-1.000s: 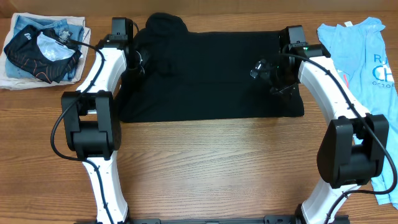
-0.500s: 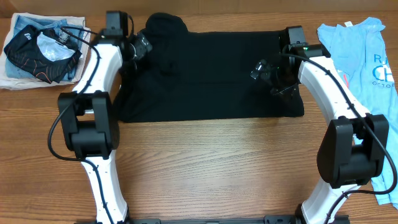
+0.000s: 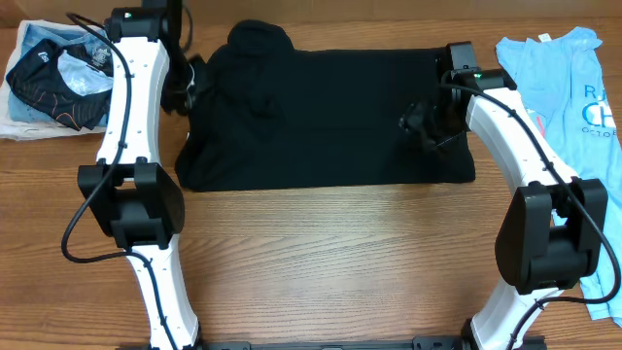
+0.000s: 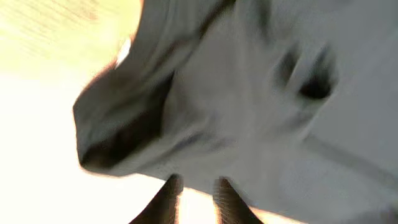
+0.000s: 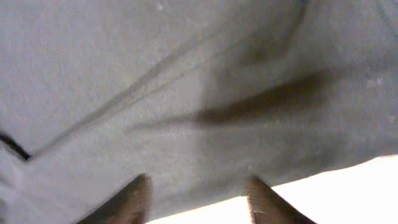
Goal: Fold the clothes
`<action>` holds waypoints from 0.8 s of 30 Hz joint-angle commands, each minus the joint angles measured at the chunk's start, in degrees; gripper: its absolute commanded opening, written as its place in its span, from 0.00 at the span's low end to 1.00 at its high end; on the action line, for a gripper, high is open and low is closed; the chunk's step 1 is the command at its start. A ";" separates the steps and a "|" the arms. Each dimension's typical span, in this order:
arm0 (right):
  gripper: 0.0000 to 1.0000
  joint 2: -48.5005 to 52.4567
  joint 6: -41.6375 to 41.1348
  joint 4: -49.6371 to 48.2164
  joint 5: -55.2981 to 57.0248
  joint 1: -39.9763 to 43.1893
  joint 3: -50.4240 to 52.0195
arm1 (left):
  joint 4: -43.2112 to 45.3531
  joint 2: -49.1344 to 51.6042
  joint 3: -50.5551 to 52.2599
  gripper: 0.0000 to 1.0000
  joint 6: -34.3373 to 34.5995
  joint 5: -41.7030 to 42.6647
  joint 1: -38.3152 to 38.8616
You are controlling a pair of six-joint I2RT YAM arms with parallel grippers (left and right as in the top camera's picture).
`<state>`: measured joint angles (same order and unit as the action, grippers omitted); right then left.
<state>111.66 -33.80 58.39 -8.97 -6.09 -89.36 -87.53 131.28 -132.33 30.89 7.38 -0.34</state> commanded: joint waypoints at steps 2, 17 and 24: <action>0.29 -0.37 -0.28 -0.13 1.25 0.04 -0.59 | -2.32 -0.04 3.15 0.04 -6.73 1.01 2.27; 0.27 -0.22 -0.28 1.95 7.58 0.04 -0.59 | 11.08 -0.02 25.09 0.04 -6.69 0.00 1.92; 0.31 4.52 3.82 2.16 8.94 0.52 -0.59 | 16.50 0.68 26.60 0.08 -6.03 -6.03 -1.09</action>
<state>112.86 -31.86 60.47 -1.28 -6.04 -89.36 -72.03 131.31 -106.39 25.28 4.86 0.89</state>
